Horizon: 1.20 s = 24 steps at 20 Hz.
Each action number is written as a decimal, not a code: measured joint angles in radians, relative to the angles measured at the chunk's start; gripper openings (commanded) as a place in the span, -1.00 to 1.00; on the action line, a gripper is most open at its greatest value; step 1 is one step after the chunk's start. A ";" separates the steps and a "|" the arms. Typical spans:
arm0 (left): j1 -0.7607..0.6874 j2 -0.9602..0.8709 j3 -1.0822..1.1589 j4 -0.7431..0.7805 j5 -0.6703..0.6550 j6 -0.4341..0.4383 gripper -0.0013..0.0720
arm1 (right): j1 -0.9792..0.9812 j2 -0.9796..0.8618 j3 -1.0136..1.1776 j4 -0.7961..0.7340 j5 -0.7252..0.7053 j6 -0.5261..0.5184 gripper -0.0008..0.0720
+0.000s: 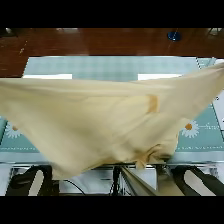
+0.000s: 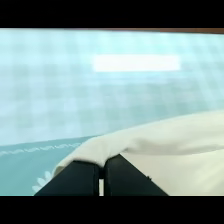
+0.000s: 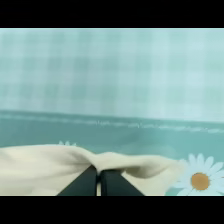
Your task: Fold the shirts.
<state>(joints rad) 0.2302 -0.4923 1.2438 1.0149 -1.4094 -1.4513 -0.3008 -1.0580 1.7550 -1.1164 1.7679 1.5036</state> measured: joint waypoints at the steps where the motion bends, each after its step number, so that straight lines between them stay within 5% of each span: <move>1: -0.004 -0.023 -0.069 -0.024 0.056 0.018 -0.89 | 0.025 -0.040 -0.020 0.001 -0.024 -0.006 -0.92; 12: -0.084 -0.530 -0.261 -0.119 0.516 0.254 -0.89 | 0.298 -0.414 -0.073 -0.084 -0.623 -0.132 -0.92; 24: -0.125 -0.788 -0.266 -0.123 0.888 0.410 -0.89 | 0.314 -0.665 -0.074 -0.111 -0.999 -0.169 -0.92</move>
<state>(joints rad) 0.1055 -1.2800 0.9779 0.8917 -0.5213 -1.0416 0.0132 -1.7233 1.6810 -1.2278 0.7689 1.3350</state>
